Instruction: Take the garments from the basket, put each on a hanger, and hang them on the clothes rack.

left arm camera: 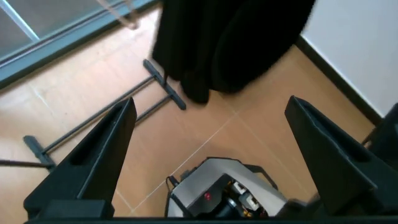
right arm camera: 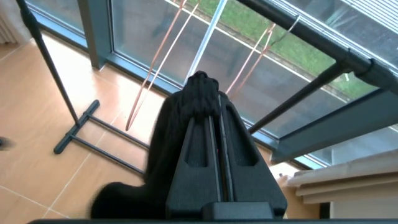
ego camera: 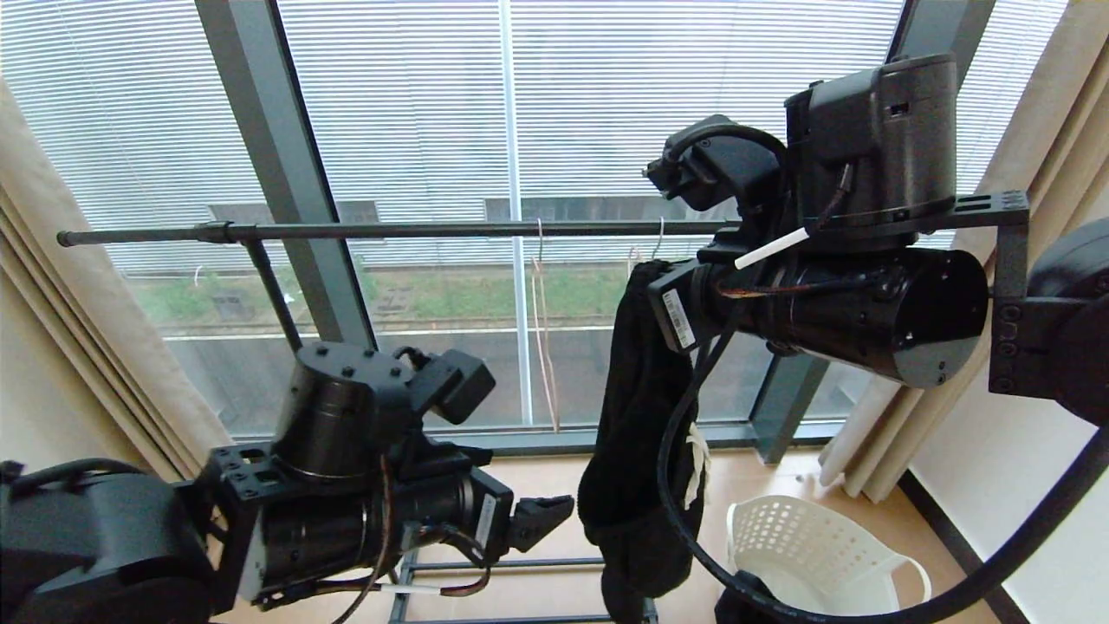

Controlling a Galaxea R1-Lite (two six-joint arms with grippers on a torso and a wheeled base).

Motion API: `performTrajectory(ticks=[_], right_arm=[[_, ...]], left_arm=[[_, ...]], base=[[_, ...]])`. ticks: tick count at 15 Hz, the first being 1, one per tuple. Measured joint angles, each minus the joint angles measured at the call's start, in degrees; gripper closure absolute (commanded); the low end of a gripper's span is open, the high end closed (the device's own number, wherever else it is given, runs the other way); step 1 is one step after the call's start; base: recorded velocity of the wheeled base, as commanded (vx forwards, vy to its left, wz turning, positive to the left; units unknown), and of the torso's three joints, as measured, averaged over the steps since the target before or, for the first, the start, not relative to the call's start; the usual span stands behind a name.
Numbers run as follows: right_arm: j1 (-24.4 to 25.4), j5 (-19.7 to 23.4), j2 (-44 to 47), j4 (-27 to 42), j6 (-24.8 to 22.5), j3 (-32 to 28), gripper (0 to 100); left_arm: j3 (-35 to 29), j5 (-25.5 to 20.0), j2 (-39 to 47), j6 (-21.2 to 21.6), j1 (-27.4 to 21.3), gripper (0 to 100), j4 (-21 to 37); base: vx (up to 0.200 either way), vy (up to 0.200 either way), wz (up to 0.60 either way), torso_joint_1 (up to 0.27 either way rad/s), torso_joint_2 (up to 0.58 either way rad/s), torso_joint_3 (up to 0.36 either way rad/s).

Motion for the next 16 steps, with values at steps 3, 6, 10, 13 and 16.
performTrajectory(ticks=[3, 6, 10, 13, 16], right_arm=[[1.7, -0.1, -0.4, 0.2, 1.7, 0.4, 100], [3.7, -0.1, -2.1, 0.5, 1.8, 0.6, 100], [4.1, -0.4, -5.9, 0.5, 1.9, 2.4, 100], [2.2, -0.4, -8.4, 0.1, 2.6, 5.2, 100], [0.6, -0.4, -9.8, 0.1, 3.2, 7.0, 100]], left_arm=[[-4.8, 5.6, 6.1, -0.4, -1.5, 0, -0.2], [-7.0, 8.4, 10.2, -2.4, -1.8, 0, -0.2], [-4.2, 12.3, 12.3, -2.8, -1.7, 0, -0.3], [-1.0, 13.0, 11.0, -2.9, -1.8, 0, -0.4], [0.9, 14.8, 8.3, -2.8, -1.8, 0, -0.4]], base=[[0.0, 0.0, 0.0, 0.0, 0.0, 0.0], [0.0, 0.0, 0.0, 0.0, 0.0, 0.0], [0.0, 0.0, 0.0, 0.0, 0.0, 0.0], [0.0, 0.0, 0.0, 0.0, 0.0, 0.0], [0.0, 0.0, 0.0, 0.0, 0.0, 0.0]])
